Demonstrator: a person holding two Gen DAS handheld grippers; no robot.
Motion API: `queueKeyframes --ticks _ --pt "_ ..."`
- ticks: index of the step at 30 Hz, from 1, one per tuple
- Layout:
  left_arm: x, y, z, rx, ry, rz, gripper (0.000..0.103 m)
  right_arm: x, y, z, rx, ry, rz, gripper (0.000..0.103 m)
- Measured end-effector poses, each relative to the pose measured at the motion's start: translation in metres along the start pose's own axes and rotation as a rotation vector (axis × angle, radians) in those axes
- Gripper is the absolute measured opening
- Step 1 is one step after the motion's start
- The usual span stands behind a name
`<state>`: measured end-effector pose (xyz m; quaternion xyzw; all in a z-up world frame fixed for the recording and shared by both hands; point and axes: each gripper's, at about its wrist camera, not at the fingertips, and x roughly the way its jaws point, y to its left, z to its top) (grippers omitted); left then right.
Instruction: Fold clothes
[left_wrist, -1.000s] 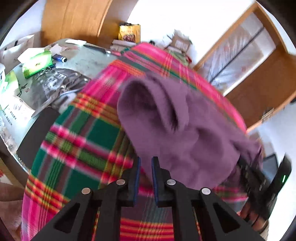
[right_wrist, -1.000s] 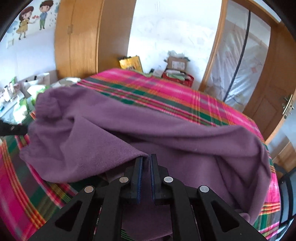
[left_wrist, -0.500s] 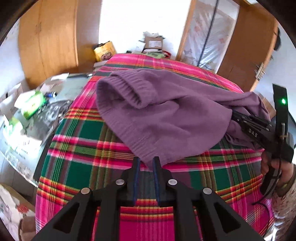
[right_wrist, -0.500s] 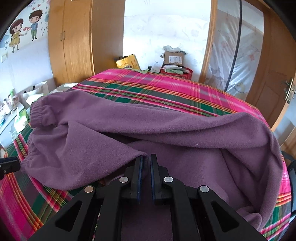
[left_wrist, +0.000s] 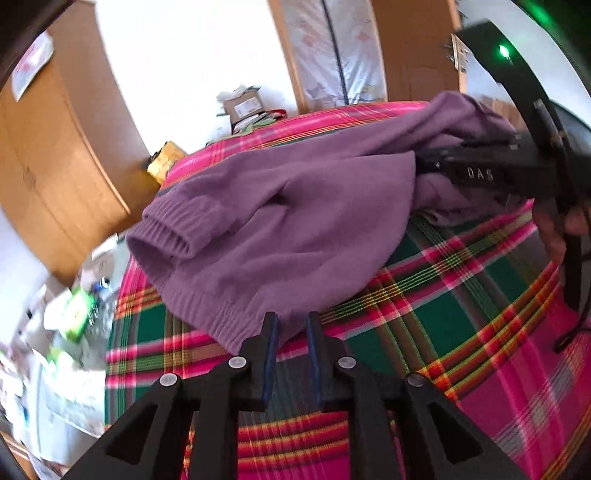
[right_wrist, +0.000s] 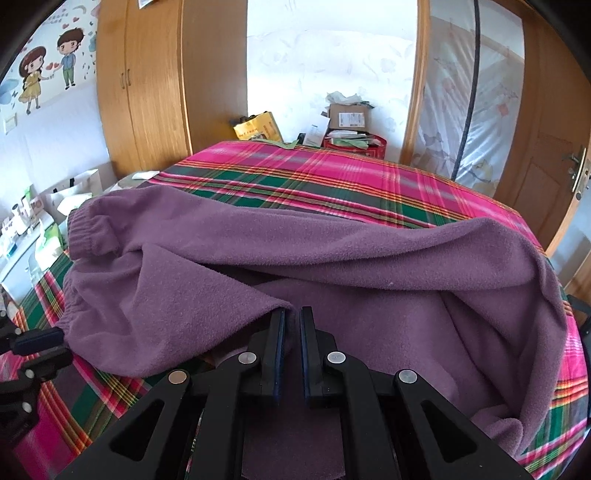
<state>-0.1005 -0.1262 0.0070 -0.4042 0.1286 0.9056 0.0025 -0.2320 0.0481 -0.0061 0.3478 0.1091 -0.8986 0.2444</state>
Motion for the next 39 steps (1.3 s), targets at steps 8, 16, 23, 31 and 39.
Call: queueKeyframes --ticks 8,16,23,31,39 --pt "-0.008 -0.012 -0.011 0.040 -0.041 -0.016 0.037 -0.004 0.000 -0.002 0.011 -0.005 0.014 0.008" --pt "-0.005 -0.027 -0.009 0.137 -0.027 0.069 0.045 -0.010 0.002 -0.004 0.010 -0.016 0.028 0.008" --pt "0.007 -0.048 0.000 0.329 -0.031 0.186 0.045 -0.011 -0.001 -0.006 0.022 -0.019 0.049 0.008" --pt "0.014 -0.061 0.005 0.459 -0.028 0.222 0.042 -0.018 -0.005 -0.006 0.041 -0.046 0.078 0.008" --pt "0.014 -0.058 0.005 0.432 0.009 0.126 0.011 -0.030 -0.002 -0.004 0.025 -0.085 0.077 0.006"
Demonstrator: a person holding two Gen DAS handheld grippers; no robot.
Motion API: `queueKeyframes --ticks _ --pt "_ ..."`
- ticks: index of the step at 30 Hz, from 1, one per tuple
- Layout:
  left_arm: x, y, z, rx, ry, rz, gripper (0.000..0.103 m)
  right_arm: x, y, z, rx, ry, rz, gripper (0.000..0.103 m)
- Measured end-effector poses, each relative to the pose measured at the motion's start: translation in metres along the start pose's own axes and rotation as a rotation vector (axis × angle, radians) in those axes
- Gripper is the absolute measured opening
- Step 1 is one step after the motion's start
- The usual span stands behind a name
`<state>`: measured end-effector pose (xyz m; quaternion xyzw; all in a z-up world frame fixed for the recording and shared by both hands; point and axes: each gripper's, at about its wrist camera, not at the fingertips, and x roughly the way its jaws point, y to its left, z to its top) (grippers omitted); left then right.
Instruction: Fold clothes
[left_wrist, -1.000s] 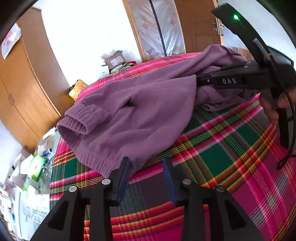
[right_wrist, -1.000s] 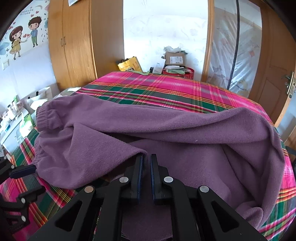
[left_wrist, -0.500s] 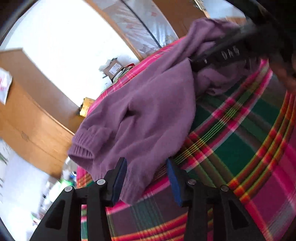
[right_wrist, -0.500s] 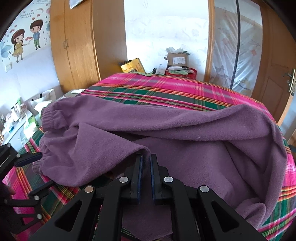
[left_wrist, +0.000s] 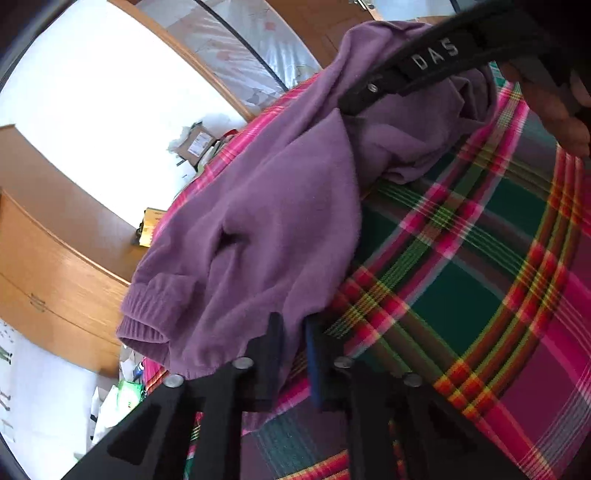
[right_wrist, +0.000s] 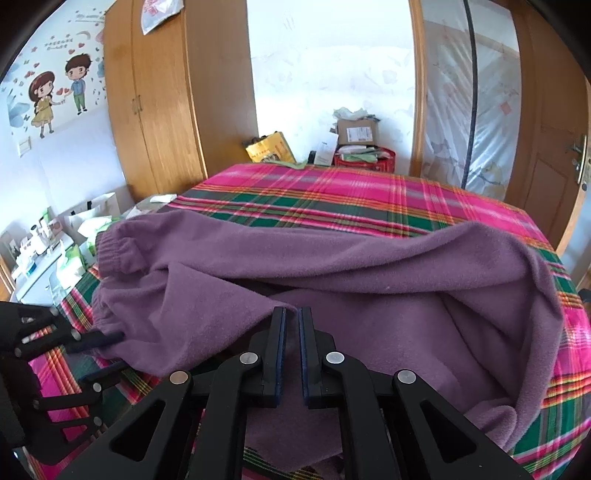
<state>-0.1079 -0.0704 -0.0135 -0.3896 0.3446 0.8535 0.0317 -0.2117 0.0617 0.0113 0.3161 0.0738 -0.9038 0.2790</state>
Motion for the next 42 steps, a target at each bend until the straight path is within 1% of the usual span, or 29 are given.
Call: queueKeyframes --ticks 2,5,7,8,9,11,13,14,15,18,20,23,24,26,27,31,32,34,35,42 --pt "0.000 0.000 -0.002 -0.002 0.004 -0.004 0.008 -0.003 0.002 0.000 -0.017 -0.004 -0.002 0.006" --pt "0.001 0.006 -0.007 -0.034 0.011 -0.019 0.007 -0.007 0.004 -0.002 -0.057 -0.002 0.011 0.006" --pt "0.002 0.011 -0.009 -0.060 0.010 -0.033 0.007 -0.009 0.005 -0.004 -0.090 0.013 0.014 0.014" --pt "0.002 0.013 -0.010 -0.073 0.009 -0.040 0.006 -0.009 0.005 -0.006 -0.101 0.020 0.011 0.026" --pt "0.003 0.016 -0.010 -0.086 0.009 -0.042 0.006 -0.009 0.005 -0.008 -0.113 0.028 0.010 0.030" --pt "0.003 0.023 -0.011 -0.122 0.007 -0.049 0.005 -0.008 0.004 -0.012 -0.136 0.043 0.014 0.031" --pt "0.002 0.031 -0.014 -0.165 -0.001 -0.051 0.005 -0.008 0.002 -0.014 -0.146 0.051 0.011 0.035" --pt "0.002 0.036 -0.015 -0.184 -0.001 -0.051 0.005 -0.006 0.001 -0.015 -0.149 0.060 0.022 0.038" --pt "0.002 0.040 -0.016 -0.201 -0.001 -0.050 0.005 -0.004 -0.001 -0.016 -0.151 0.075 0.043 0.040" --pt "0.001 0.055 -0.022 -0.259 0.002 -0.042 0.005 0.000 -0.001 -0.018 -0.153 0.094 0.093 0.040" --pt "0.012 0.072 -0.016 -0.287 0.001 -0.035 0.005 -0.002 0.000 -0.019 -0.141 0.084 0.150 0.040" --pt "0.015 0.086 -0.019 -0.329 -0.003 -0.026 0.005 0.000 0.004 -0.022 -0.120 0.092 0.233 0.040" --pt "0.015 0.090 -0.021 -0.349 -0.002 -0.029 0.005 0.003 0.006 -0.023 -0.124 0.104 0.239 0.040" --pt "0.014 0.096 -0.025 -0.384 0.001 -0.032 0.005 0.011 0.012 -0.026 -0.153 0.134 0.193 0.040" --pt "0.015 0.098 -0.026 -0.398 0.001 -0.032 0.005 0.014 0.014 -0.025 -0.156 0.142 0.185 0.040" --pt "0.005 0.102 -0.035 -0.427 -0.009 -0.021 0.005 0.020 0.016 -0.023 -0.163 0.149 0.155 0.040" --pt "0.001 0.103 -0.038 -0.435 -0.015 -0.018 0.005 0.021 0.016 -0.023 -0.163 0.154 0.155 0.039" --pt "-0.003 0.106 -0.039 -0.449 -0.017 -0.012 0.005 0.021 0.018 -0.023 -0.160 0.153 0.133 0.021" --pt "-0.004 0.107 -0.040 -0.457 -0.019 -0.014 0.005 0.021 0.020 -0.022 -0.162 0.154 0.123 0.004" --pt "-0.013 0.116 -0.044 -0.492 -0.040 -0.006 0.005 -0.006 0.028 -0.023 -0.201 0.092 0.133 0.003"
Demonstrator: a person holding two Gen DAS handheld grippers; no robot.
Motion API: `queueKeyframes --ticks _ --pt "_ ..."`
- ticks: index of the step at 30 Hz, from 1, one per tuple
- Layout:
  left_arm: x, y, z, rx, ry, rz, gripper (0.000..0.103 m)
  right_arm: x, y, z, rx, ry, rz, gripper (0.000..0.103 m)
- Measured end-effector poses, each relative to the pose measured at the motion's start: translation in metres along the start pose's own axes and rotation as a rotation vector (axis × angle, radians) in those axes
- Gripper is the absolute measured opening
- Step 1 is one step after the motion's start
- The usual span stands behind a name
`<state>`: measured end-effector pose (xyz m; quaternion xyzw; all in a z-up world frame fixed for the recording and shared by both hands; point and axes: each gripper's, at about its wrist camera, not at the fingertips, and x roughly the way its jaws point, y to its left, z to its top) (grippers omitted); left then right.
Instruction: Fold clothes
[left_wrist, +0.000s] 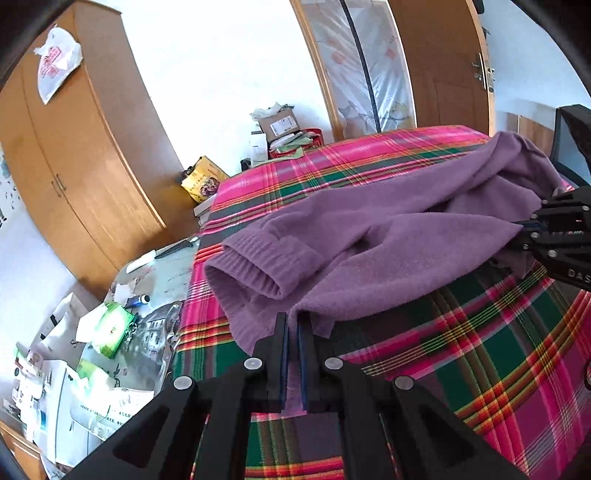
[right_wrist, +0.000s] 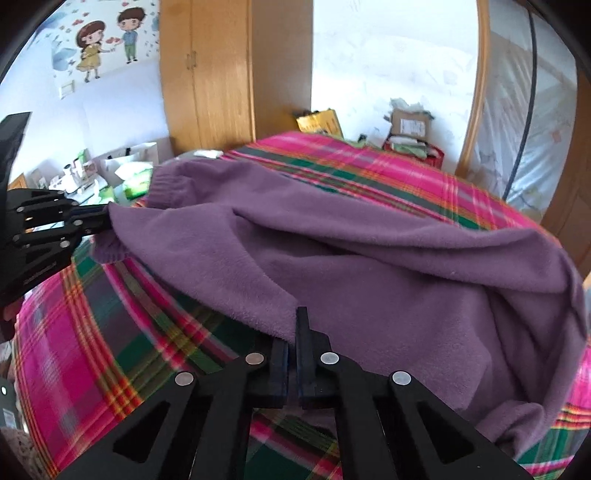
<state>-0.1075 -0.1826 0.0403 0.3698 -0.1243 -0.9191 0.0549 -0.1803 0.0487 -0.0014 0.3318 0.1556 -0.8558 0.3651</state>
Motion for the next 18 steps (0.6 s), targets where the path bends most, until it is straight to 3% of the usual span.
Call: queueKeyframes --ticks 18 --pt "-0.034 0.015 -0.043 -0.025 0.006 0.011 0.003 -0.043 0.059 -0.031 -0.131 0.031 -0.023 0.003"
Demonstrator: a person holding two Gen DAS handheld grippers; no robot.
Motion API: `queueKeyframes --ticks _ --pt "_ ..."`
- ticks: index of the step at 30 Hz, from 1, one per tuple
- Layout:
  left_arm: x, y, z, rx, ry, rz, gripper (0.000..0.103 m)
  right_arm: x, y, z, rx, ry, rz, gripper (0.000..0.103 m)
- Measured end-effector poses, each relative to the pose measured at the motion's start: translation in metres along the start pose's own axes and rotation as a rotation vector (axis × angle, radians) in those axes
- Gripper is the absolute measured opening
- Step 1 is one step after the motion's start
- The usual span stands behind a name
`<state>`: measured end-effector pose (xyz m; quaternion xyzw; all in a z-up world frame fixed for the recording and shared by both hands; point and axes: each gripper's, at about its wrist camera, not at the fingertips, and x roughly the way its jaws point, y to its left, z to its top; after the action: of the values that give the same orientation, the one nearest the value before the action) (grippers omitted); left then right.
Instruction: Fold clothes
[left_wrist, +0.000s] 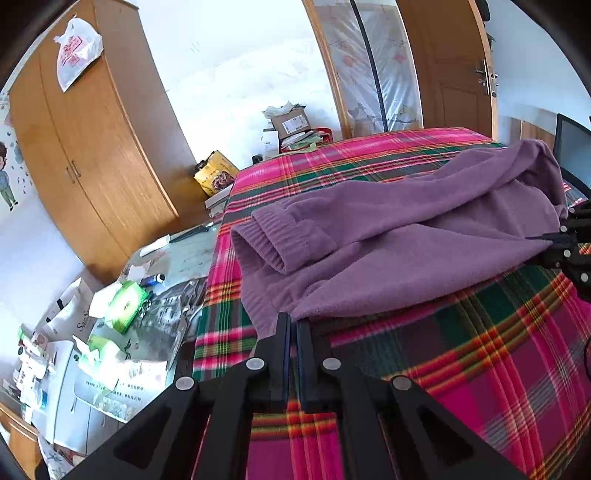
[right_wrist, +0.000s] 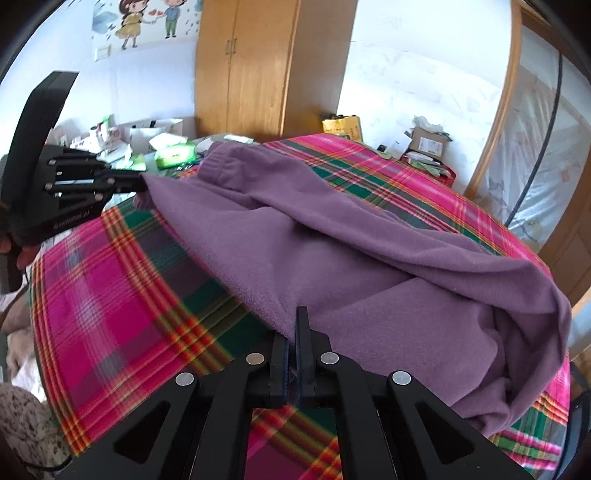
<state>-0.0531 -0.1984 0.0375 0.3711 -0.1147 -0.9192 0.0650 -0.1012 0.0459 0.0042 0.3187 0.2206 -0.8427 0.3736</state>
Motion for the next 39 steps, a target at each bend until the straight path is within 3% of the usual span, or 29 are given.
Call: queueKeyframes --ticks 20,29,33,39 --pt "-0.029 -0.010 -0.052 0.019 0.025 -0.012 0.003 -0.029 0.036 -0.033 -0.016 0.028 0.005 0.003" --pt "-0.039 -0.001 -0.072 -0.030 0.048 -0.003 0.001 -0.037 0.050 -0.050 -0.019 0.044 0.020 0.003" --pt "-0.037 0.010 -0.072 -0.119 0.077 -0.101 0.002 -0.037 0.052 -0.053 -0.023 0.053 0.011 0.002" --pt "-0.025 0.041 -0.071 -0.422 0.133 -0.365 0.006 -0.033 0.052 -0.054 -0.011 0.066 0.003 0.003"
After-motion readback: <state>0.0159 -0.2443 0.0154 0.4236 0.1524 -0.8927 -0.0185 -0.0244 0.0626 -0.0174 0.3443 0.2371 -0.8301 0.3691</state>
